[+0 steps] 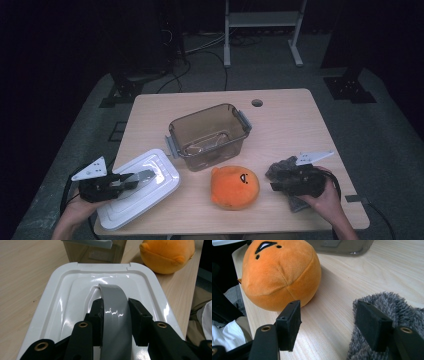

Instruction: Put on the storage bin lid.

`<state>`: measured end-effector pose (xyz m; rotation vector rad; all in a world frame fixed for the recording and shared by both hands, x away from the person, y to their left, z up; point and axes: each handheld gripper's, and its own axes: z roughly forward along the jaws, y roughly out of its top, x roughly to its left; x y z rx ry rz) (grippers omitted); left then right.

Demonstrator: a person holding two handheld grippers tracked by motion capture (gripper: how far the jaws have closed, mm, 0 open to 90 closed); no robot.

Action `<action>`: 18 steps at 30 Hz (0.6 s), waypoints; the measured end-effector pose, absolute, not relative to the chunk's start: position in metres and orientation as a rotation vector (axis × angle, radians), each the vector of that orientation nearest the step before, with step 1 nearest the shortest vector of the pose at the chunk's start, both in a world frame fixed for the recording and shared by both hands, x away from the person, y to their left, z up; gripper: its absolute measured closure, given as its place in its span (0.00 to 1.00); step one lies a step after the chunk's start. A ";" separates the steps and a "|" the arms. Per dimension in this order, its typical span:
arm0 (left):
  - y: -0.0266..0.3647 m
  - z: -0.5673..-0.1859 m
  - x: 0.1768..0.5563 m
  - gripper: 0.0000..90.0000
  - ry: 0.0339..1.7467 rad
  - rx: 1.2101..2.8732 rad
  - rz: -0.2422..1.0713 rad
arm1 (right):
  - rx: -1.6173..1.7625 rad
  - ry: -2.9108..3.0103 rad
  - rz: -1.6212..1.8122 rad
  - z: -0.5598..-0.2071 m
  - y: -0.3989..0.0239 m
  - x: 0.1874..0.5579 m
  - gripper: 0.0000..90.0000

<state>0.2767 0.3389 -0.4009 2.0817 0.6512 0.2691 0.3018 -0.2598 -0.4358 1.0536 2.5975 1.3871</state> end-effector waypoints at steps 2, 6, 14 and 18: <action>0.337 -0.406 0.280 0.74 0.656 2.087 0.259 | 1.054 2.597 1.388 -0.436 -0.260 0.302 0.40; 0.333 -0.414 0.285 0.74 0.664 2.104 0.245 | 1.054 2.598 1.387 -0.436 -0.260 0.301 0.40; 0.326 -0.429 0.294 0.74 0.682 2.127 0.215 | 1.052 2.599 1.387 -0.436 -0.260 0.301 0.40; 0.324 -0.434 0.298 0.74 0.690 2.141 0.208 | 1.053 2.600 1.387 -0.436 -0.260 0.301 0.40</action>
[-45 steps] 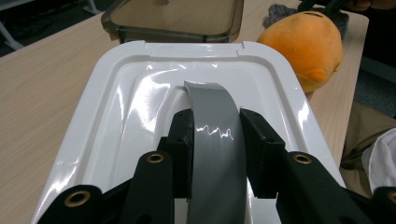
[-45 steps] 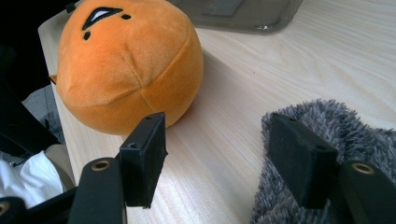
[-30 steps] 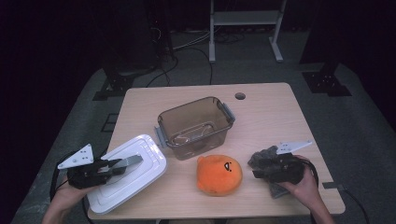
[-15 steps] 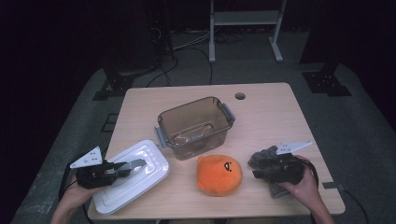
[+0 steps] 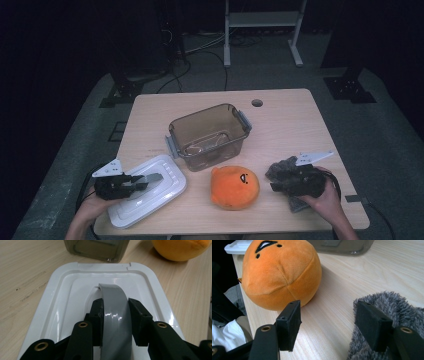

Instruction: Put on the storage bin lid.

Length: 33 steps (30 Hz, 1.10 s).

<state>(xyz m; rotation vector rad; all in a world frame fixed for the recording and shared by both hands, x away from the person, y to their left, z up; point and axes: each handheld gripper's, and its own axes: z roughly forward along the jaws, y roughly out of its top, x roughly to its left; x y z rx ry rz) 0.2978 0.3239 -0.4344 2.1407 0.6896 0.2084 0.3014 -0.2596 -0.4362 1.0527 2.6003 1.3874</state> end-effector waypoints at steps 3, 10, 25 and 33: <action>0.324 -0.438 0.300 0.74 0.700 2.143 0.202 | 1.052 2.600 1.389 -0.436 -0.260 0.301 0.40; 0.323 -0.446 0.305 0.74 0.718 2.154 0.191 | 1.052 2.602 1.388 -0.436 -0.260 0.301 0.40; 0.324 -0.428 0.303 0.65 0.702 2.113 0.229 | 1.051 2.601 1.388 -0.436 -0.260 0.301 0.40; 0.309 -0.406 0.296 0.58 0.622 2.082 0.237 | 1.060 2.601 1.385 -0.437 -0.261 0.302 0.40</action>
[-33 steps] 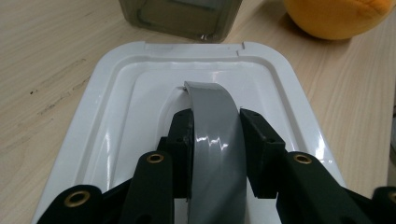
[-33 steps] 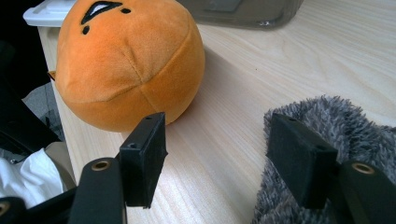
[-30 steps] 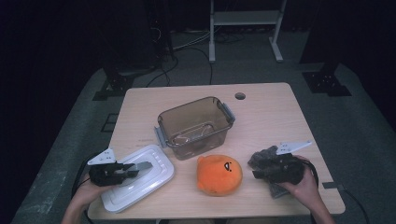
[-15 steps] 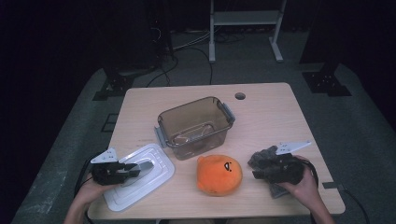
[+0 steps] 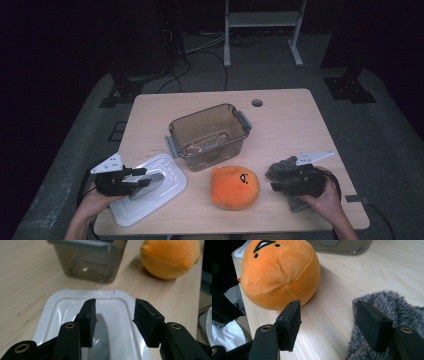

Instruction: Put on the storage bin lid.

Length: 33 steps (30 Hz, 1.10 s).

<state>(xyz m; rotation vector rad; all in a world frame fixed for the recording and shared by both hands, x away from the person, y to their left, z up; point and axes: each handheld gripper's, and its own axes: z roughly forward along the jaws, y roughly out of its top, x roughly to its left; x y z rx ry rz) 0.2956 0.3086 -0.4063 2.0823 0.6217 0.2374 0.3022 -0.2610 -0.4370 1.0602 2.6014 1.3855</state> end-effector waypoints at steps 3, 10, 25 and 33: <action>0.299 -0.399 0.294 0.55 0.582 2.077 0.223 | 1.063 2.601 1.386 -0.437 -0.261 0.302 0.40; 0.275 -0.383 0.290 0.49 0.497 2.081 0.211 | 1.065 2.596 1.387 -0.437 -0.262 0.302 0.39; 0.231 -0.363 0.290 0.37 0.367 2.075 0.172 | 1.060 2.584 1.391 -0.436 -0.263 0.303 0.38; 0.201 -0.359 0.294 0.33 0.294 2.079 0.150 | 1.057 2.578 1.399 -0.436 -0.263 0.303 0.38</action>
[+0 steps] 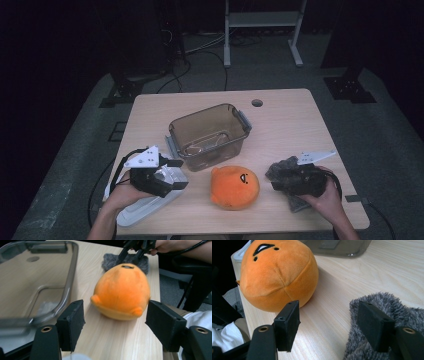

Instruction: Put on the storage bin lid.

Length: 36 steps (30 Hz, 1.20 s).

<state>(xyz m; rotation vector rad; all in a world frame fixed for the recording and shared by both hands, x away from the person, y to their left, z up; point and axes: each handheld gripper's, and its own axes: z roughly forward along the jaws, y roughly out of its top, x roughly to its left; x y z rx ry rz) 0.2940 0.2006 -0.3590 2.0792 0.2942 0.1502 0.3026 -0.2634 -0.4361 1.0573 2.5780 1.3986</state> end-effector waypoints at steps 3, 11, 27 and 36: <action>0.189 -0.358 0.295 0.31 0.274 2.079 0.140 | 1.060 2.575 1.405 -0.436 -0.264 0.303 0.38; 0.161 -0.358 0.300 0.27 0.226 2.085 0.112 | 1.062 2.569 1.413 -0.435 -0.265 0.302 0.37; 0.118 -0.366 0.307 0.22 0.165 2.101 0.066 | 1.057 2.564 1.422 -0.435 -0.265 0.302 0.37; 0.106 -0.371 0.311 0.20 0.167 2.099 0.059 | 1.059 2.562 1.423 -0.434 -0.266 0.302 0.37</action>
